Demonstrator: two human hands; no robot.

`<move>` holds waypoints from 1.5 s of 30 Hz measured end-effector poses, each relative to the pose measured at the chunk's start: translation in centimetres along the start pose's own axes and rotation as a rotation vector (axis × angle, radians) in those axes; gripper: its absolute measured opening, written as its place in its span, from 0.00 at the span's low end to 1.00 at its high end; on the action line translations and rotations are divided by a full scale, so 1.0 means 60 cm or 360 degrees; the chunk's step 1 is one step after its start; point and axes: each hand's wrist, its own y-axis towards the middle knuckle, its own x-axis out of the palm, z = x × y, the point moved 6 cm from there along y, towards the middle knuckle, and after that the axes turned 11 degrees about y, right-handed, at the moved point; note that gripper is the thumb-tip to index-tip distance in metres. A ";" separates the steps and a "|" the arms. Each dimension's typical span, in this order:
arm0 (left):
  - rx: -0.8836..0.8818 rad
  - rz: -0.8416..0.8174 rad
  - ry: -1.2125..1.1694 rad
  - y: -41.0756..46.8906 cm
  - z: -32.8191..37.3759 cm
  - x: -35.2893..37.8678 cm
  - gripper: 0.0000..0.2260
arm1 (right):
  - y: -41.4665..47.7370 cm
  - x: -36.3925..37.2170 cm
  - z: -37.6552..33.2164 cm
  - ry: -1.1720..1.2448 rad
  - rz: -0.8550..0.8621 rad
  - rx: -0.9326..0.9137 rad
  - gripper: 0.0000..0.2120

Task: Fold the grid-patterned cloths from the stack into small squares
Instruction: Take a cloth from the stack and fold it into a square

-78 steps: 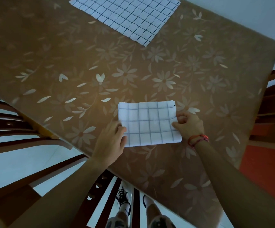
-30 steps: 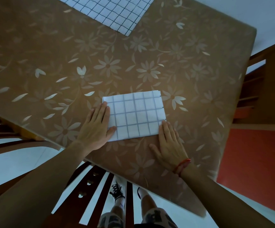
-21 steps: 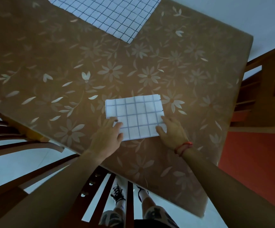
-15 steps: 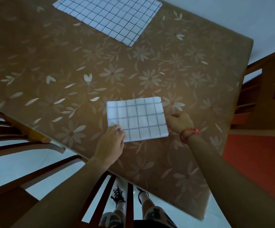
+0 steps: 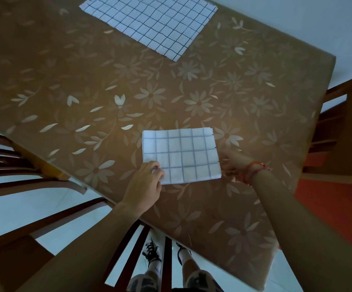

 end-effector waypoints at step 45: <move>0.0126 0.0142 -0.0020 -0.026 0.027 0.005 0.13 | -0.107 -0.017 0.141 -0.0415 0.0105 -0.0261 0.25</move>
